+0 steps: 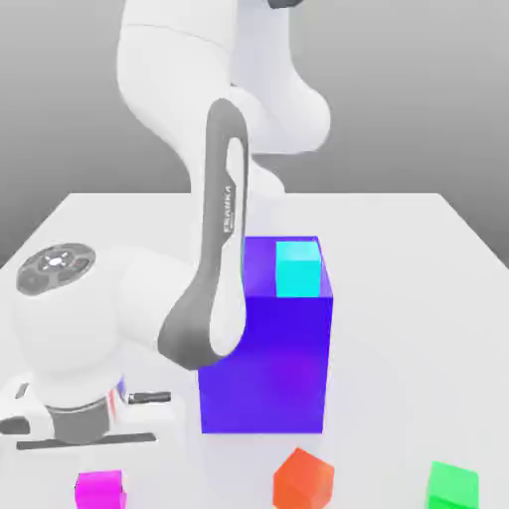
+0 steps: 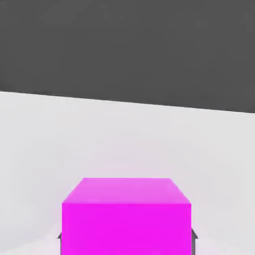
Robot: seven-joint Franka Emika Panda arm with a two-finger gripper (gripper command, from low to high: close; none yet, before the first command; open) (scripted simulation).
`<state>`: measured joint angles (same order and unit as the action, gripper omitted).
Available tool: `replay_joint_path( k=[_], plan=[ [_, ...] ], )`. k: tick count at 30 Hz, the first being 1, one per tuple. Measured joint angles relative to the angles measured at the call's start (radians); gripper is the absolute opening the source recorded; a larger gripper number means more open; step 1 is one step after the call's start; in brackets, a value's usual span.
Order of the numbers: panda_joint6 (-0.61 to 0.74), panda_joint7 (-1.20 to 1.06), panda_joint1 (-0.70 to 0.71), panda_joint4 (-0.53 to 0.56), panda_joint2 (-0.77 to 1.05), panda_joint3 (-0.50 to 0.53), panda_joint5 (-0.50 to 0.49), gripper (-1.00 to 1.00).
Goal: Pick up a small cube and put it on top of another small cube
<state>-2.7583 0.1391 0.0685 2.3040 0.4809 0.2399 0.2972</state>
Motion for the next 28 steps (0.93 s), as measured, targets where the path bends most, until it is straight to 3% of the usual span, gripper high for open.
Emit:
replay_joint_path(
  k=[4,13,17,18,24,28],
  plan=[
    [0.096,0.041,-0.061,0.024,-0.121,0.038,-0.077,-1.0],
    [0.173,-0.029,-0.302,0.012,-0.198,-0.142,-0.219,-1.0],
    [0.144,-0.066,-0.404,-0.026,-0.139,-0.225,-0.277,-1.0],
    [0.121,-0.074,-0.431,-0.047,-0.097,-0.243,-0.296,1.0],
    [0.107,-0.078,-0.447,-0.059,-0.072,-0.254,-0.307,1.0],
    [0.197,-0.086,-0.461,-0.065,-0.159,-0.266,-0.312,1.0]
  ],
)
